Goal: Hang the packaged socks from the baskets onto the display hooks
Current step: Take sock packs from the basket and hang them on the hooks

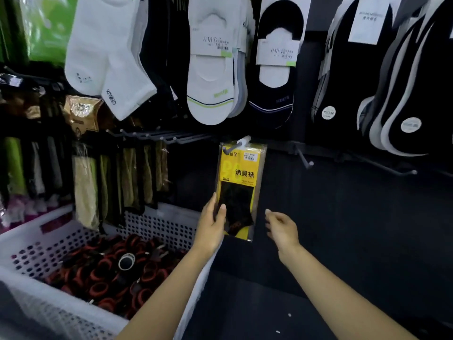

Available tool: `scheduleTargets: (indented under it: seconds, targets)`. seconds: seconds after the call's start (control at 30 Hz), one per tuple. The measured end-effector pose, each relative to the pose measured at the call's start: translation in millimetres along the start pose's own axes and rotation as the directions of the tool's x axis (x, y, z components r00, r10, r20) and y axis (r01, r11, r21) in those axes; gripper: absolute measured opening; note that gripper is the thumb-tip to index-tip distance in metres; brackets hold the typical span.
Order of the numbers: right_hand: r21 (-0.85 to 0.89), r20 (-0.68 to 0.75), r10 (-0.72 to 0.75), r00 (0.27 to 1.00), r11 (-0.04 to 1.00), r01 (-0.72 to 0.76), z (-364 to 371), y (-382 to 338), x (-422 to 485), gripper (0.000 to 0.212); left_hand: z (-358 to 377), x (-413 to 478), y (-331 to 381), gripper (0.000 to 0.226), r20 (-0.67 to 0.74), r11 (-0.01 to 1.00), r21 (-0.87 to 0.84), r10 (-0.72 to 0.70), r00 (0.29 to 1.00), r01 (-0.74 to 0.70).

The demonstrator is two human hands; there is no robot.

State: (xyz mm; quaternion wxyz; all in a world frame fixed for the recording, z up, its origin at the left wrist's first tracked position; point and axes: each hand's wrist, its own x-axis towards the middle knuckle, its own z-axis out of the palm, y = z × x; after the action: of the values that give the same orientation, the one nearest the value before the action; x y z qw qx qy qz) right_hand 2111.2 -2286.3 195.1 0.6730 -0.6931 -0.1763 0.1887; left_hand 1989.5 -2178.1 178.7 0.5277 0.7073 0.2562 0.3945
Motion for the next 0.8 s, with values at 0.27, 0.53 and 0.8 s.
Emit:
scheduleTargets:
  seconds: [0.27, 0.53, 0.8]
  targets:
    - [-0.089, 0.175, 0.164, 0.971, 0.985, -0.151, -98.5, 103.4, -106.8, 0.010, 40.1, -174.0, -71.2, 0.026, 0.149, 0.992, 0.032, -0.128, 0.980, 0.125]
    - [-0.335, 0.136, 0.611, 0.780, 0.769, -0.544, -188.3, 265.4, -218.6, 0.012, 48.5, -324.9, -151.6, 0.021, 0.378, 0.891, 0.292, -0.441, 0.814, 0.348]
    - [-0.243, 0.246, 0.772, 0.586, 0.634, -0.734, -179.4, 312.9, -248.3, 0.042, 31.3, -372.4, -200.4, 0.051, 0.407, 0.631, 0.576, -0.773, 0.486, 0.520]
